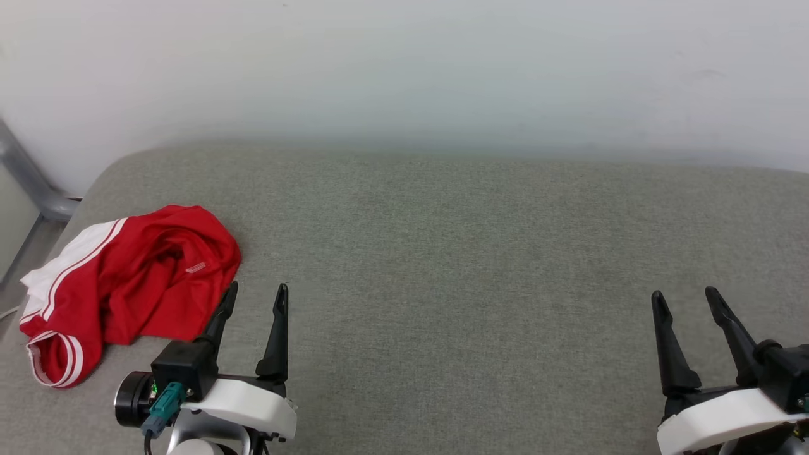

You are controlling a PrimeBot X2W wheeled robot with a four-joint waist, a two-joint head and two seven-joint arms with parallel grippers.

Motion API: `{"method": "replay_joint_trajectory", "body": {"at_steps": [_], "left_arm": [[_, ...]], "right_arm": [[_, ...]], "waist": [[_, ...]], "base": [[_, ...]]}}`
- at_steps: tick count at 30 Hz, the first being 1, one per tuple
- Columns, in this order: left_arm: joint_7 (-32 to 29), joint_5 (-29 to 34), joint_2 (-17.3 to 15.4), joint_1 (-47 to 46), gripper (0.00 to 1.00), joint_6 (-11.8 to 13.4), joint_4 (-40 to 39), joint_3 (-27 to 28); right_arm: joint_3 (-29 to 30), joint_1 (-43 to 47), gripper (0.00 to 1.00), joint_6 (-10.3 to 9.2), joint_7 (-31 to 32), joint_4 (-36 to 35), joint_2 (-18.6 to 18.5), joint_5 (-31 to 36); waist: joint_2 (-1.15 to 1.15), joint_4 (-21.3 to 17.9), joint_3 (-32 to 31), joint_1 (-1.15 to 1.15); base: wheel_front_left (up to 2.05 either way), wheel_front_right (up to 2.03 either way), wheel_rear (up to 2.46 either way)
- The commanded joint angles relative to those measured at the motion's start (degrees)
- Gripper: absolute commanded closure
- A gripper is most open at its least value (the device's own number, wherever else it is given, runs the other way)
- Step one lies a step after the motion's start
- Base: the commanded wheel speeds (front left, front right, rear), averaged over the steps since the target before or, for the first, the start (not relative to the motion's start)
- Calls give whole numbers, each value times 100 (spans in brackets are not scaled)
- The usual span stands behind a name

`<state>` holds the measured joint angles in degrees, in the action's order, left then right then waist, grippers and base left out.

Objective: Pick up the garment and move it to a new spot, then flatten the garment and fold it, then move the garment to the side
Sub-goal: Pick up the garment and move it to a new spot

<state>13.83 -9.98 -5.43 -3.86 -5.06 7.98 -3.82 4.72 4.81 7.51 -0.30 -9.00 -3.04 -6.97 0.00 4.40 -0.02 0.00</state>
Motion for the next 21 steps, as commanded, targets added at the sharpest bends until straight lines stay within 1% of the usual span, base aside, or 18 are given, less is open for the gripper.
{"method": "replay_joint_trajectory", "body": {"at_steps": [1, 5, 11, 13, 14, 21], "left_arm": [[53, 87, -2, -81, 0, -35, -5, 29], [92, 165, 37, -104, 0, -56, -21, 145], [152, 289, 114, -117, 0, -89, -70, 327], [140, 259, 132, -131, 0, -99, -82, 384], [140, 259, 132, -131, 0, -99, -82, 384], [140, 165, 183, -120, 0, -131, -94, 556]], "right_arm": [[-54, 43, 0, -4, -46, -62, 22, 100], [-187, 18, 0, -4, -78, -105, 22, 194], [-385, -86, 0, -4, -163, -93, 21, 388], [-453, -137, 0, -4, -180, -73, 22, 370], [-453, -137, 0, -4, -180, -73, 22, 370], [-643, -286, 0, -4, -232, 18, 21, 448]], "waist": [[0, 125, 17, 0], [0, 402, 55, 0], [0, 964, 132, 0], [0, 1156, 155, 0], [0, 1156, 155, 0], [0, 1797, 191, 0]], "base": [[0, 0, 0], [0, 0, 0], [0, 0, 0], [0, 0, 0], [0, 0, 0], [0, 0, 0]]}}
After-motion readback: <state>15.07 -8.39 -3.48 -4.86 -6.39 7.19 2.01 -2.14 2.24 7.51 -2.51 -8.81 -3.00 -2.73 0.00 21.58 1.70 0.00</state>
